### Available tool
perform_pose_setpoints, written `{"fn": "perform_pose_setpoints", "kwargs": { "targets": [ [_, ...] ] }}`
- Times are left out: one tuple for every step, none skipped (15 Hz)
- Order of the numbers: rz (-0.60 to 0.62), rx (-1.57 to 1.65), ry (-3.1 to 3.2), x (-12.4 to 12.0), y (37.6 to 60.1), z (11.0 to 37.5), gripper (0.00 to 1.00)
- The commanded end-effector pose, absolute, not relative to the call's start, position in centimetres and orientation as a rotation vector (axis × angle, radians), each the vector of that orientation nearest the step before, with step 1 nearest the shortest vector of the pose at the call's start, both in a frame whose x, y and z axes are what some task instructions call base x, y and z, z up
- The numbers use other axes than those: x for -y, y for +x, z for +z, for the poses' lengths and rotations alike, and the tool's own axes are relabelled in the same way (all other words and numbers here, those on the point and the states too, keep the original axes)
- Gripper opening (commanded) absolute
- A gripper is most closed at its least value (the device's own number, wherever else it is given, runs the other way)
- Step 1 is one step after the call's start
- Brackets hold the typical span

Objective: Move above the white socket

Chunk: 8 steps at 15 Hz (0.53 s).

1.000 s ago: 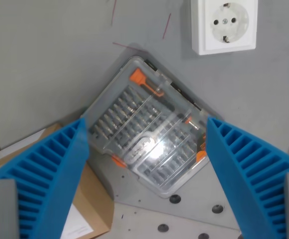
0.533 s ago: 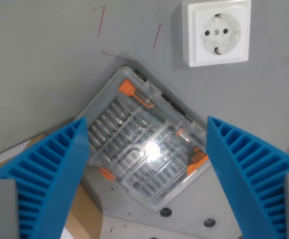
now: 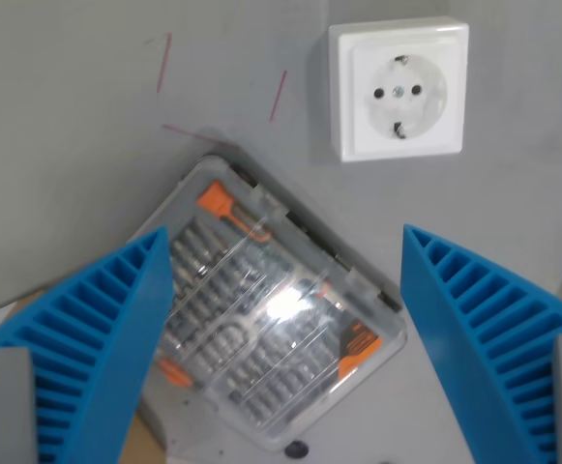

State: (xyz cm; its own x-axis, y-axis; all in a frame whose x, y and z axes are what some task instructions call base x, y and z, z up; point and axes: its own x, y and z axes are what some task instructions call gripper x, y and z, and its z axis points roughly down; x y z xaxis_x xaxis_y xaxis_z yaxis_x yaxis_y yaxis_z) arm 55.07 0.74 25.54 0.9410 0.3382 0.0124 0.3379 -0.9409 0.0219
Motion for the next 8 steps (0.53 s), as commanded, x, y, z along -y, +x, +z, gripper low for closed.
{"fn": "perform_pose_setpoints", "kwargs": {
  "targets": [
    [-0.016,-0.613,3.058,0.0,56.6,24.9,1.0],
    [-0.018,-0.619,3.058,0.2,56.8,24.6,1.0],
    [-0.016,-0.62,3.058,0.3,57.0,24.2,1.0],
    [-0.014,-0.623,3.057,0.5,57.2,23.8,1.0],
    [-0.013,-0.629,3.057,0.7,57.4,23.5,1.0],
    [-0.01,-0.63,3.057,0.9,57.6,23.1,1.0],
    [-0.005,-0.632,3.057,1.0,57.8,22.8,1.0],
    [0.0,-0.636,3.056,1.2,57.9,22.5,1.0]
  ]
}}
